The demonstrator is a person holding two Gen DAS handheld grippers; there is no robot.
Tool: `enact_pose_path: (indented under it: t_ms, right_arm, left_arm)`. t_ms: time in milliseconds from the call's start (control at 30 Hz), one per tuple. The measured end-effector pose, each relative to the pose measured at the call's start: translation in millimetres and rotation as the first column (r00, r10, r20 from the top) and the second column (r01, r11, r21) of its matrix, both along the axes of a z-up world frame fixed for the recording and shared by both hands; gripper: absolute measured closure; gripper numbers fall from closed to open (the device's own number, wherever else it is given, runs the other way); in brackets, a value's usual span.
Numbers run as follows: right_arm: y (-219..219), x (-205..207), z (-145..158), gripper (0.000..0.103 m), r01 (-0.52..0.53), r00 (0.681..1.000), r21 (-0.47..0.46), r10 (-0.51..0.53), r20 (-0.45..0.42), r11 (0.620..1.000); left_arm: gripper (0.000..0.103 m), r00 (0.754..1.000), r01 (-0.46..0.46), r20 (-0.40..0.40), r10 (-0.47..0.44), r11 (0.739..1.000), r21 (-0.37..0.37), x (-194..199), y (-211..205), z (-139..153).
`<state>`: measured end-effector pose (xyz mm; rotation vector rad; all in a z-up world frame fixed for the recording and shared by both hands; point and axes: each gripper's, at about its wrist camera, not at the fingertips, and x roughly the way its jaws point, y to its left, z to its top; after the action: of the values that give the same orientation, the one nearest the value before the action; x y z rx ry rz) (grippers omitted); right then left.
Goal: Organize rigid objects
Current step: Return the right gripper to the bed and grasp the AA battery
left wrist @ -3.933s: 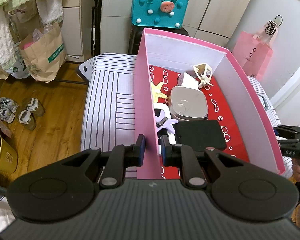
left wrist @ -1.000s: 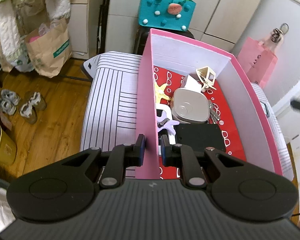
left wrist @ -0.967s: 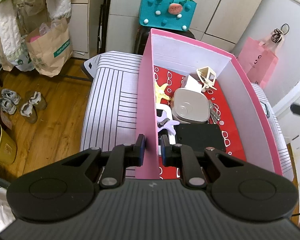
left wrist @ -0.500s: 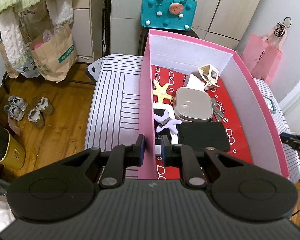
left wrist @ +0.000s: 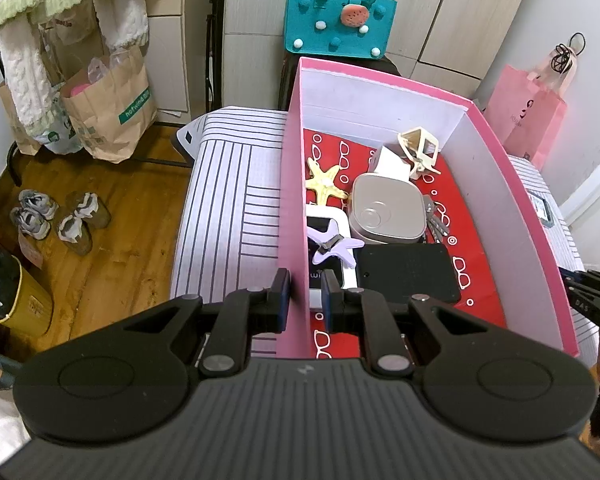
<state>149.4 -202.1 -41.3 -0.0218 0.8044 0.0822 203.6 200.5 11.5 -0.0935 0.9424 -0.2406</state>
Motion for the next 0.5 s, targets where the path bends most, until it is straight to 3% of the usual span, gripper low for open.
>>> enact_pose_path:
  t_ms: [267,500]
  right_arm:
    - [-4,-6,1,0.092,0.051,0.999,0.067,-0.052,0.013,0.996]
    - [8,-10,14,0.092,0.035,0.999,0.034,-0.036,0.032,0.999]
  left_arm:
    - [0.089,1.000,0.007,0.004,-0.007,1.000,-0.005,0,1,0]
    - [0.089,1.000,0.009,0.009,-0.009,1.000,-0.008,0,0,-2]
